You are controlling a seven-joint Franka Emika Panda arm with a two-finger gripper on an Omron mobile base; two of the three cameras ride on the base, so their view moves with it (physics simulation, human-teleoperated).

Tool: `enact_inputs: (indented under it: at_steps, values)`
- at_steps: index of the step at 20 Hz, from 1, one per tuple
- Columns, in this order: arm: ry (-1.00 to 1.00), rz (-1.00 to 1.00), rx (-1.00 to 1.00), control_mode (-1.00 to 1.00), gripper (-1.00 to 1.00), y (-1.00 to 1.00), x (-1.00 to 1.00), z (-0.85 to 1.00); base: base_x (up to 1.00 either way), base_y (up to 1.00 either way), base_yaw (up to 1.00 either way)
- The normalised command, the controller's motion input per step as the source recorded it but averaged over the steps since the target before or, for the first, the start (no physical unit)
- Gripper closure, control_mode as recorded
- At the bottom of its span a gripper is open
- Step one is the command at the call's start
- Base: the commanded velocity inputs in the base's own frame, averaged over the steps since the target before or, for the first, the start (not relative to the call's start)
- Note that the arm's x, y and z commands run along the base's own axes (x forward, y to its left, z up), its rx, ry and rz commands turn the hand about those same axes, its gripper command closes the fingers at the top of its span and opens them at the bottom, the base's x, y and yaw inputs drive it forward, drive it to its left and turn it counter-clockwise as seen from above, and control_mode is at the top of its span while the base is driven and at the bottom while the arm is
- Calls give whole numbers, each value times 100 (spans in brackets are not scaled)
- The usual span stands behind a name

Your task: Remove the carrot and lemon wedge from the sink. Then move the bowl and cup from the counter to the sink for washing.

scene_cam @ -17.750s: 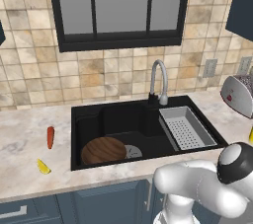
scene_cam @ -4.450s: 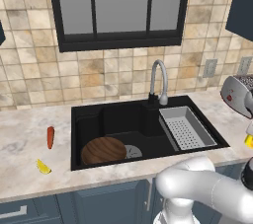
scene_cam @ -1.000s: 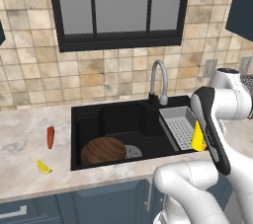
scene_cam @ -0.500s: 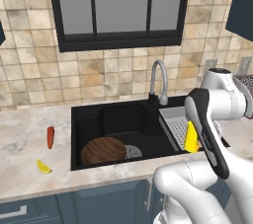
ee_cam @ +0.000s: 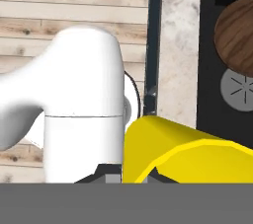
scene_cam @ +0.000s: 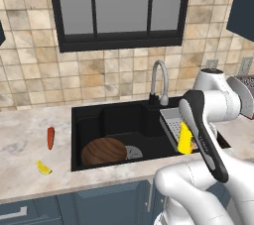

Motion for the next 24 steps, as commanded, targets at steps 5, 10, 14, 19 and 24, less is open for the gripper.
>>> enact_inputs:
  at_steps: [5, 10, 14, 19, 24]
  values:
    - [0, 9, 0, -100, 100, 25, 1, 5, 0, 0, 0]
    - [-1, 4, 0, -100, 100, 25, 11, 2, 0, 0, 0]
    - [0, 1, 0, -100, 100, 21, 20, 0, 0, 0, 0]
    - [0, 1, 0, -100, 100, 20, 23, 0, 0, 0, 0]
    - [0, 0, 0, -100, 100, 15, 29, 0, 0, 0, 0]
